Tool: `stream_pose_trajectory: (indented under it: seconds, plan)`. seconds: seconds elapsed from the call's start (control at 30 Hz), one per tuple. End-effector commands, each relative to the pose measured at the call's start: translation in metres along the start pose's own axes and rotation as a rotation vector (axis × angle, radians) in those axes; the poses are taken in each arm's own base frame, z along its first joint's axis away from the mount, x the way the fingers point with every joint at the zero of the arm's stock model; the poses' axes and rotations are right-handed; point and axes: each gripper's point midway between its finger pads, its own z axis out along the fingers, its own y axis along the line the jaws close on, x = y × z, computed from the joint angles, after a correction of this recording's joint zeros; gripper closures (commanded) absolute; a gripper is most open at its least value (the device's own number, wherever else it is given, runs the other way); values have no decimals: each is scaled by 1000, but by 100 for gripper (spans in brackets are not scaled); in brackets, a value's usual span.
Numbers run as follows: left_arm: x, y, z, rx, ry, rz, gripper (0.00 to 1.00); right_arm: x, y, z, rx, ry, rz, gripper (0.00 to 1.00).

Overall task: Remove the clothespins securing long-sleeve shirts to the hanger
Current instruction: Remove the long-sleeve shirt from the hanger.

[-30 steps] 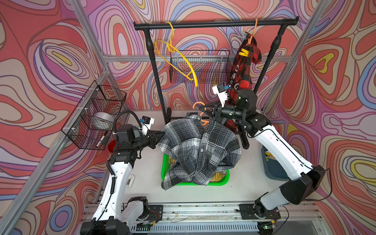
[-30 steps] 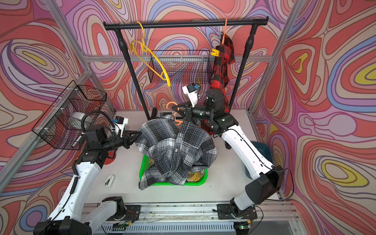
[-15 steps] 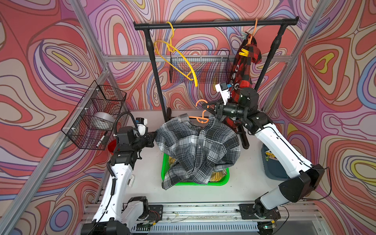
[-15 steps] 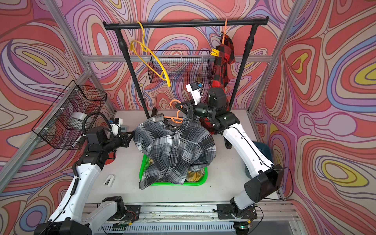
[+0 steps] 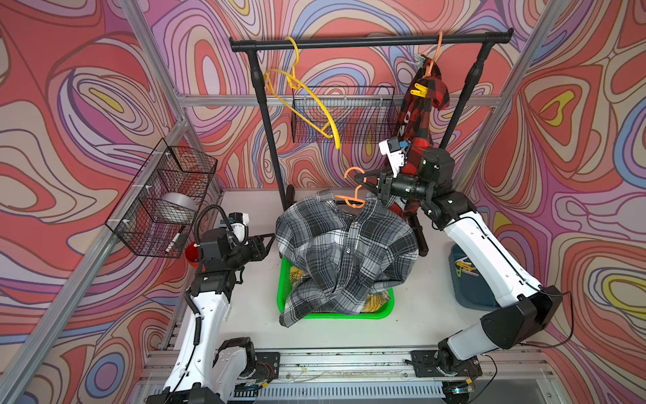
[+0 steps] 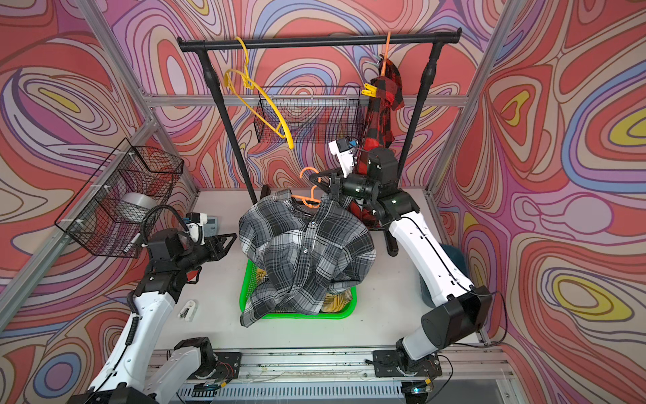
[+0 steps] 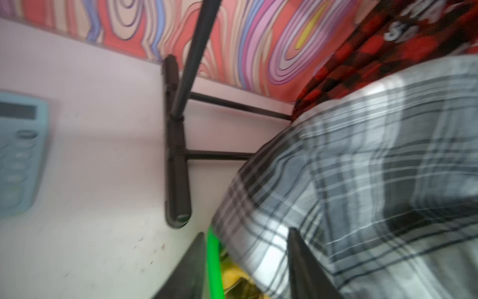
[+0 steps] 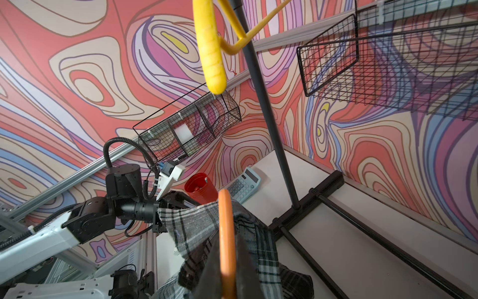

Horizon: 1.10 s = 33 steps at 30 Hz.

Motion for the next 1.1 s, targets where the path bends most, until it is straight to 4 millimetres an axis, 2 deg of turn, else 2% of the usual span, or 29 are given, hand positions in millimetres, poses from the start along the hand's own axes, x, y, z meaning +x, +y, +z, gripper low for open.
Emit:
stream_pose_trajectory:
  seconds: [0.0, 0.07, 0.17, 0.3, 0.4, 0.57, 0.7, 0.9, 1.0, 1.07]
  plan:
    - [-44, -54, -10, 241, -112, 107, 10, -15, 18, -7, -62, -31, -41, 100]
    - [-59, -64, -14, 257, -121, 103, 10, -13, 13, -5, -37, -19, -32, 100]
    - [-73, -90, -20, 242, -75, 138, 10, -7, 8, -1, 40, -4, -65, 100]
    - [-79, -124, -24, 198, -57, 199, 8, 8, 16, 16, 67, 58, -114, 100]
    - [-78, -144, -14, 192, -10, 198, 8, 17, 19, 28, 78, 84, -138, 100]
    - [-73, -145, 8, 100, 78, 175, 7, 31, 31, 45, 94, 137, -191, 100]
    - [-61, -144, 26, 91, 163, 144, 8, 32, 34, 46, 98, 137, -201, 100]
    - [-41, -151, 49, 73, 235, 200, 9, 38, 40, 51, 101, 152, -227, 100]
    - [-33, -152, 53, 61, 279, 220, 13, 39, 38, 51, 115, 154, -229, 100]
    - [-28, -153, 54, 55, 297, 232, 22, 38, 38, 51, 118, 153, -237, 100]
